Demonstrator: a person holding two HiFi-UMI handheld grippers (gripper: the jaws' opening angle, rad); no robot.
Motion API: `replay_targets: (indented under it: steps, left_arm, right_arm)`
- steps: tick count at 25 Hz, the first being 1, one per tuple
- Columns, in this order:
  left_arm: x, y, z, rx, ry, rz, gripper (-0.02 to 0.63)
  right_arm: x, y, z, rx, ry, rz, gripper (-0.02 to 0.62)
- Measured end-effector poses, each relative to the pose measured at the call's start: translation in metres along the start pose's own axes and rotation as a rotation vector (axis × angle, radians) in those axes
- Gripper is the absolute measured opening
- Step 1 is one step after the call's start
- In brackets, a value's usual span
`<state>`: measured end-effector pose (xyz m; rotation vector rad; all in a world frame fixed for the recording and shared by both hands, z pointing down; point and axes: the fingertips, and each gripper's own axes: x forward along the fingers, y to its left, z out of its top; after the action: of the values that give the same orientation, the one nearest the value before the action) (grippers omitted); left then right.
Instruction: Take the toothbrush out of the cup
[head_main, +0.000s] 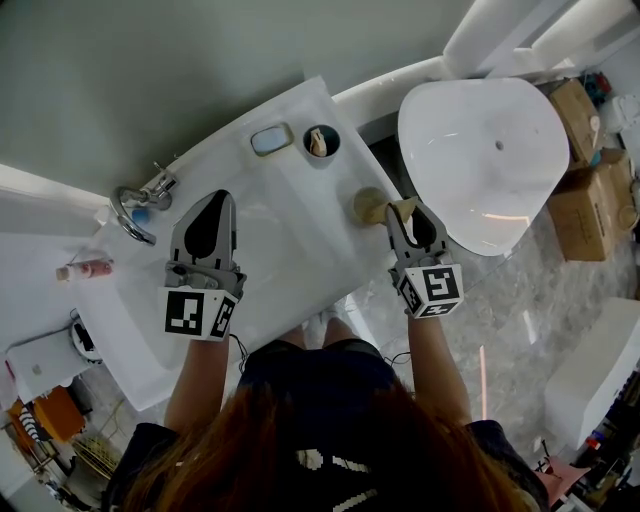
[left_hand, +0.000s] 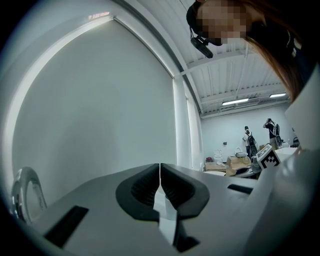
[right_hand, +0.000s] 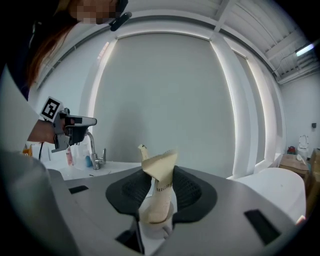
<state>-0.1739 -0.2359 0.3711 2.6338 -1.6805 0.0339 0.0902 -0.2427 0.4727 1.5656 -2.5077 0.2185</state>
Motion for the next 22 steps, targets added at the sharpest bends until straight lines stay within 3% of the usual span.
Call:
replay_targets:
  steps: [15,22]
  left_arm:
    - [-0.009,-0.002,0.029,0.004,-0.075,-0.014,0.023]
    - [-0.022,0.004,0.045,0.012,-0.11,0.009,0.023]
  right_arm:
    - [-0.054,0.021,0.143,-0.092,-0.211,0.062,0.137]
    - [-0.076,0.036,0.161,-0.099,-0.243,0.072,0.133]
